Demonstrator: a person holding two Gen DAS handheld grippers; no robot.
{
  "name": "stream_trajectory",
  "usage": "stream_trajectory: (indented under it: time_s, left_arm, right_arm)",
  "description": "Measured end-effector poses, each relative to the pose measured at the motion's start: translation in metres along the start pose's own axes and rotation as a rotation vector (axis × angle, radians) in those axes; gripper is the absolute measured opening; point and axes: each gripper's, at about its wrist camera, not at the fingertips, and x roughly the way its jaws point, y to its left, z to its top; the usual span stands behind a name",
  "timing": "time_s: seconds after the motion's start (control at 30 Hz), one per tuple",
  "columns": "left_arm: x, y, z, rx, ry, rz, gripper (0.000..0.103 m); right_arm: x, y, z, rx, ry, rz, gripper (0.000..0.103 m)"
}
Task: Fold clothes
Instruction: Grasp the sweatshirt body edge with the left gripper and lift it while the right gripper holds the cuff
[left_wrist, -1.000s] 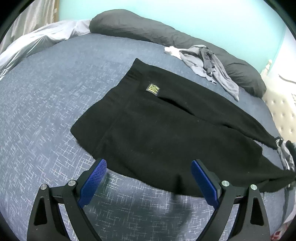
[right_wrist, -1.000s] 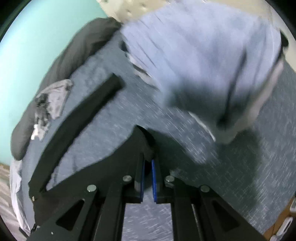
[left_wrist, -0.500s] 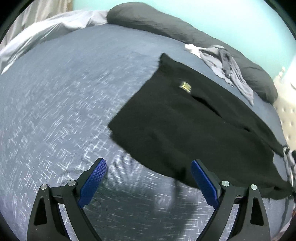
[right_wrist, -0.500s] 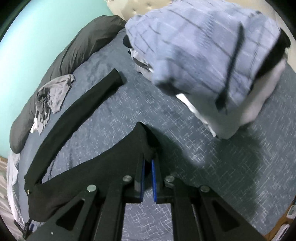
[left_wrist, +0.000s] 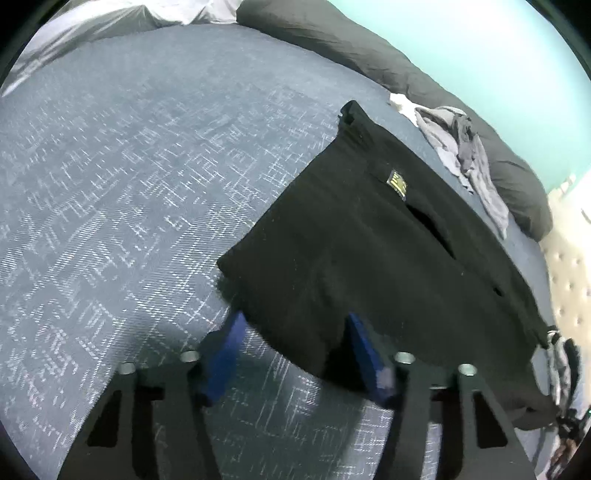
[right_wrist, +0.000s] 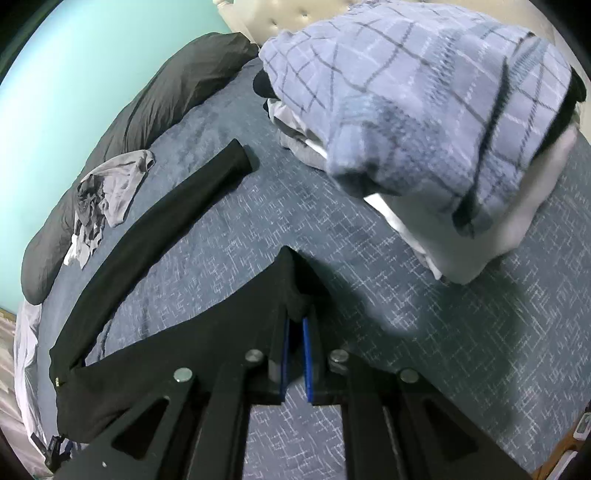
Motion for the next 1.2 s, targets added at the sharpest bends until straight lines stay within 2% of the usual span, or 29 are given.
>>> stream_trajectory:
  time_s: [0.13, 0.2, 0.4, 0.63, 0.83, 1.0, 1.1, 1.2]
  left_arm:
    - [-0.006, 0.0, 0.003, 0.005, -0.006, -0.028, 0.028]
    - [-0.013, -0.004, 0.005, 0.022, -0.015, -0.025, 0.016]
    - [-0.033, -0.013, 0.013, 0.084, -0.035, -0.015, 0.013]
    - [-0.038, -0.014, 0.017, 0.084, -0.028, -0.025, 0.011]
    - [-0.059, -0.02, 0.025, 0.102, -0.024, -0.044, 0.01]
    - [-0.076, -0.019, 0.026, 0.099, -0.011, -0.061, 0.01]
    - [-0.076, -0.012, 0.024, 0.069, 0.014, -0.079, 0.01]
    - [-0.066, -0.005, 0.02, 0.054, 0.041, -0.065, 0.01]
  right_arm:
    - [0.001, -0.003, -0.002, 0.011, 0.0, -0.002, 0.006]
    - [0.001, -0.003, -0.002, 0.012, -0.002, 0.001, 0.006]
    - [-0.003, -0.003, -0.001, 0.009, -0.009, 0.015, 0.006]
    - [-0.005, -0.001, 0.0, 0.013, -0.012, 0.025, 0.006]
    - [-0.016, -0.001, 0.006, 0.01, -0.018, 0.049, 0.006]
    - [-0.038, 0.004, 0.015, -0.012, -0.033, 0.079, 0.006]
    - [-0.05, 0.004, 0.02, -0.014, -0.046, 0.089, 0.006]
    - [-0.052, 0.0, 0.023, -0.012, -0.052, 0.074, 0.006]
